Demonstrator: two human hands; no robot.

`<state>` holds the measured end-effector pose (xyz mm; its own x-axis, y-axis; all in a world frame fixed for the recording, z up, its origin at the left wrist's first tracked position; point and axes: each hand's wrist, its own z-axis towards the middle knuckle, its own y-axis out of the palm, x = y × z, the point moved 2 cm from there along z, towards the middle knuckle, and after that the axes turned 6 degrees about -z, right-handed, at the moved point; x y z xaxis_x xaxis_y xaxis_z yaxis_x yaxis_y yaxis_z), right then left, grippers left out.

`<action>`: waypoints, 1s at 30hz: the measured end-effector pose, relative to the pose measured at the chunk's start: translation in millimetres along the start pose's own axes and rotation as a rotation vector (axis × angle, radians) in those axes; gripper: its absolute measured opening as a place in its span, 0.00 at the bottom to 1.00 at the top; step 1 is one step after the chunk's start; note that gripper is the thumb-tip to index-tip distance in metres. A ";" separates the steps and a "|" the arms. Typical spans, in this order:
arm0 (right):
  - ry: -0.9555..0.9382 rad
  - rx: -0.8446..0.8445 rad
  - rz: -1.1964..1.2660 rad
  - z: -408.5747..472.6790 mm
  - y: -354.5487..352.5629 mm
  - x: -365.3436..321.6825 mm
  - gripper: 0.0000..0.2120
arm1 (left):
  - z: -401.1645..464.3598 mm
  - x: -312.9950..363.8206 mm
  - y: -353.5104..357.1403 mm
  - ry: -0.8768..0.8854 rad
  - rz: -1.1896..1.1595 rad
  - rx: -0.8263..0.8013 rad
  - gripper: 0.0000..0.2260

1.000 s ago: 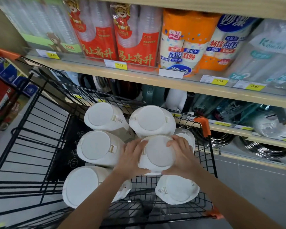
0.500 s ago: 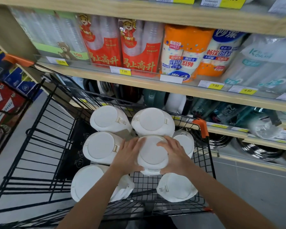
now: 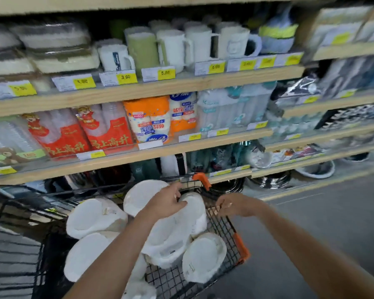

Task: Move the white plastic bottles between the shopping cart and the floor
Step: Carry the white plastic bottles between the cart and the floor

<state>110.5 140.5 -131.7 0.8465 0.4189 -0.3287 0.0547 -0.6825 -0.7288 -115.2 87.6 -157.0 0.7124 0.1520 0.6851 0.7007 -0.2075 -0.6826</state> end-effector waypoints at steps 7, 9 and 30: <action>0.207 0.104 0.192 -89.9 -5.6 127.8 0.18 | 52.0 117.3 65.4 0.144 0.008 -0.212 0.16; 0.247 0.173 0.264 -116.3 -9.1 165.4 0.17 | 67.4 155.4 87.8 0.178 0.012 -0.216 0.15; 0.482 0.469 0.656 -293.7 -51.8 612.6 0.12 | 276.0 534.3 414.3 0.431 -0.016 -0.415 0.10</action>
<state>781.7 256.5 -118.9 0.7662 -0.3290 -0.5520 -0.6414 -0.3395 -0.6880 566.3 349.6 -143.8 0.5615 -0.2298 0.7949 0.5757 -0.5815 -0.5748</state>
